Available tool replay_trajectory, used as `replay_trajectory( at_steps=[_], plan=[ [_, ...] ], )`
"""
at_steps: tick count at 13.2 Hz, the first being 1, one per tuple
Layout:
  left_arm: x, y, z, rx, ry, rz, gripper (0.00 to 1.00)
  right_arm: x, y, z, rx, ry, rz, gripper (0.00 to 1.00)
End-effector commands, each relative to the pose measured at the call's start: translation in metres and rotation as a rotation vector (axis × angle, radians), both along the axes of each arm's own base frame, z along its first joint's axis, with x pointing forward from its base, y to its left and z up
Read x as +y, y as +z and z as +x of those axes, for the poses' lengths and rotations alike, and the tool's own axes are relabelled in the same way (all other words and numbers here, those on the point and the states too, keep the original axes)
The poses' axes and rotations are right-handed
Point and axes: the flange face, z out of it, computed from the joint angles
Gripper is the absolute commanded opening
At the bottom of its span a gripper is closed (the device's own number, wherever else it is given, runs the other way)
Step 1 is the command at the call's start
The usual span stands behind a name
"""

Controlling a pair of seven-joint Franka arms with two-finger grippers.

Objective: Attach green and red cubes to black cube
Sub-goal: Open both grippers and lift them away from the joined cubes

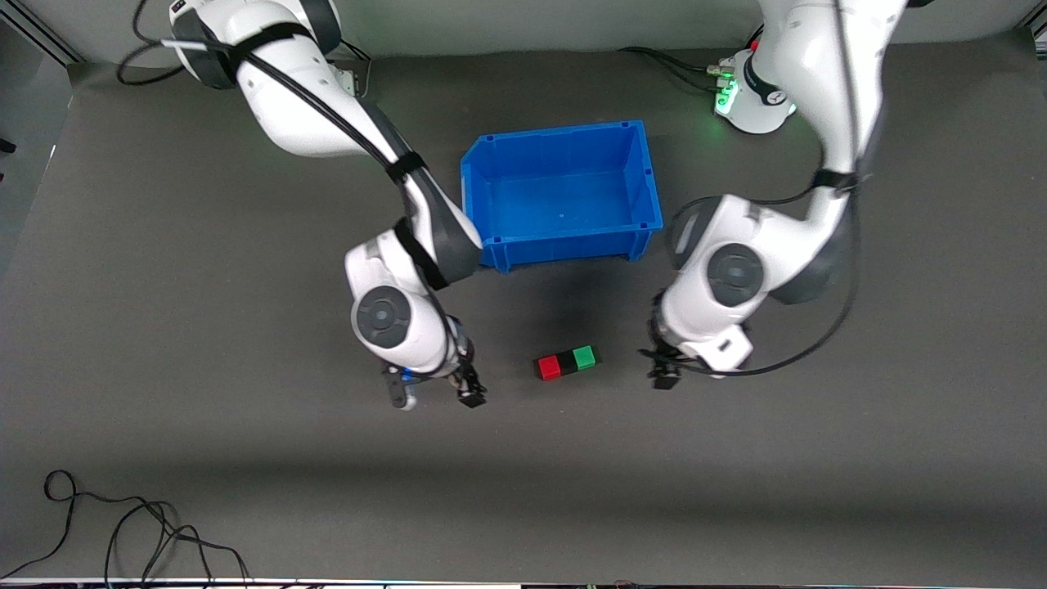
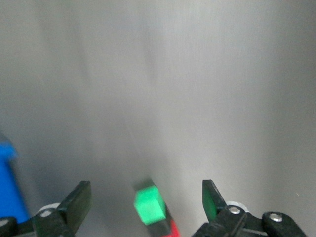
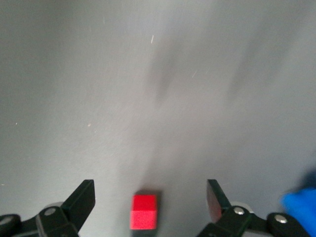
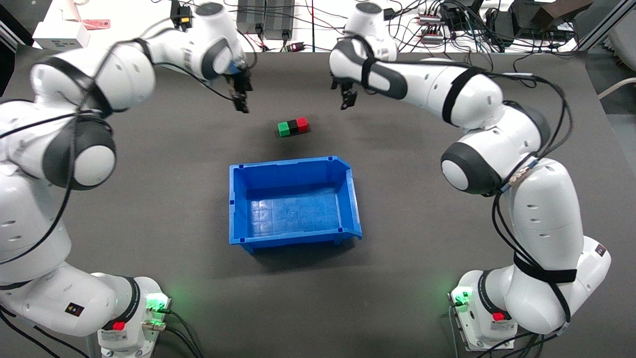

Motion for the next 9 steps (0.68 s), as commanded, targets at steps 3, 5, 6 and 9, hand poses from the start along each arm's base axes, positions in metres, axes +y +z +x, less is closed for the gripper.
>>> replay_trajectory(
  at_steps=[3, 5, 6, 9],
  plan=[
    [0.107, 0.04, -0.008, 0.018, -0.281, 0.007, 1.0, -0.081, 0.093, -0.031, 0.012, 0.171, 0.0, 1.0],
    [0.156, 0.077, -0.013, -0.009, -0.39, 0.004, 1.0, -0.116, 0.125, -0.046, -0.001, 0.246, 0.021, 1.0],
    [0.18, 0.097, -0.014, -0.029, -0.428, 0.022, 1.0, -0.133, 0.142, -0.052, -0.01, 0.304, 0.015, 1.0],
    [0.239, 0.141, -0.025, -0.028, -0.579, 0.028, 1.0, -0.173, 0.196, -0.066, -0.034, 0.456, -0.053, 1.0]
  ],
)
